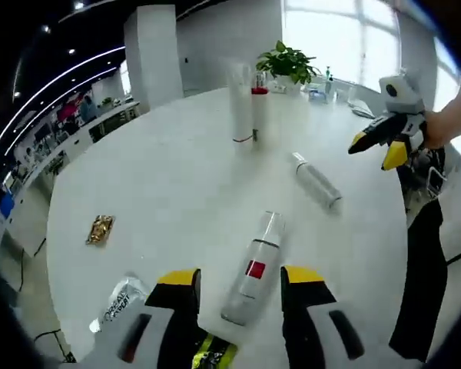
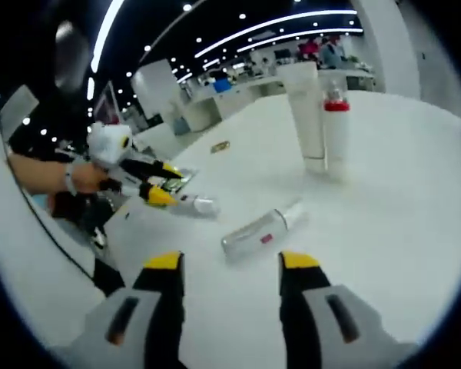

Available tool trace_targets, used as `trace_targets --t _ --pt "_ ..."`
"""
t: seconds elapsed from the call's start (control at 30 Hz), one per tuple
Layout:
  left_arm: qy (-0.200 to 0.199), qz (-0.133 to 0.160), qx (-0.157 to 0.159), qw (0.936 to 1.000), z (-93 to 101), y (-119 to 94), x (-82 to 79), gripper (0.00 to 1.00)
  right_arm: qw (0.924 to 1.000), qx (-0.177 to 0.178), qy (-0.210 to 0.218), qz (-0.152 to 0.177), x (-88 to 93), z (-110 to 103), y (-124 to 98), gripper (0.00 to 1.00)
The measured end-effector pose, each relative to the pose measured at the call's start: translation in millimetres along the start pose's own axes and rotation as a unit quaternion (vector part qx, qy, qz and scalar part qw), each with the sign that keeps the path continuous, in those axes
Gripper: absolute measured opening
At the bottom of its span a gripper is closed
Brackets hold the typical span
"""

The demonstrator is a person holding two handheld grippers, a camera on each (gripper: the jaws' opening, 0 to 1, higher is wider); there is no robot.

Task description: Arrange the skincare products in the storage area until every visible bottle or jar stands upright without overlapping.

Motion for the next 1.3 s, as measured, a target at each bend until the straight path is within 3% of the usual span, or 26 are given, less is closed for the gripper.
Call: trace_targets --t 0.07,0.13,0.33,0.5,0.57,0.7,0.8,0.83,0.87,1.0,1.07,1.2,1.27,1.3 --pt "0.028 -0.033 0.019 0.9989 1.5 9 1.8 0.43 0.9998 0.01 0.0 0.015 -7.9 2 -5 0.47" --pt "0.036 -0.046 0.023 0.998 1.1 15 5.5 0.41 0.9996 0.016 0.007 0.022 -10.8 4 -8 0.47" --pt "0.011 -0.07 0.032 0.997 3.5 27 15.9 0.23 0.9995 0.02 -0.009 0.024 -16.7 3 -15 0.47" --pt "-0.006 -0.05 0.024 0.9984 5.2 25 17.6 0.21 0.9995 0.02 -0.006 0.026 -17.5 1 -18 0.46" --pt "-0.052 -0.025 0.039 0.9976 11.0 25 20.6 0.2 0.9998 0.009 -0.012 0.013 -15.5 -5 -14 0.46" --pt "-0.063 -0.021 0.031 0.9973 16.0 21 25.7 0.19 0.9995 -0.005 -0.029 0.014 -24.6 -15 -12 0.45" --pt "-0.076 0.003 0.026 0.9967 19.6 13 26.0 0.19 0.9996 -0.015 -0.008 0.024 -27.8 -22 -7 0.45" --pt "-0.093 0.027 0.02 0.9951 20.9 7 24.6 0.19 0.9993 -0.025 0.01 0.027 -28.3 -27 -4 0.46" --pt "-0.114 0.059 0.019 0.9915 22.4 0 22.6 0.19 0.9979 -0.045 0.037 0.028 -28.1 -36 2 0.47" --pt "-0.149 0.107 0.007 0.9831 25.8 -17 23.8 0.19 0.9949 -0.082 0.054 0.022 -28.6 -54 14 0.47" --pt "-0.168 0.147 0.015 0.9747 33.8 -28 21.1 0.19 0.9923 -0.102 0.07 0.008 -28.8 -64 18 0.47" --pt "-0.155 0.18 0.018 0.9713 52.4 -42 9.4 0.19 0.9774 -0.15 0.148 0.014 -41.7 -84 27 0.54" --pt "-0.15 0.187 0.021 0.9706 61.4 -46 4.4 0.19 0.9671 -0.162 0.196 0.01 -44.7 -89 32 0.57" --pt "-0.15 0.199 0.026 0.9682 67.9 -49 -0.2 0.19 0.9582 -0.177 0.225 0.005 -47.1 -92 35 0.59"
Point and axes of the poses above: the point that each gripper's makers call its tool centre point, and the gripper's own axes: y roughly forward along the fingers, z roughly to its right, x roughly out of its underside, the point moved 10 cm from there along -y, roughly backward along the fingers, and after that the axes turned 12 degrees about x, right-handed, at the moved point
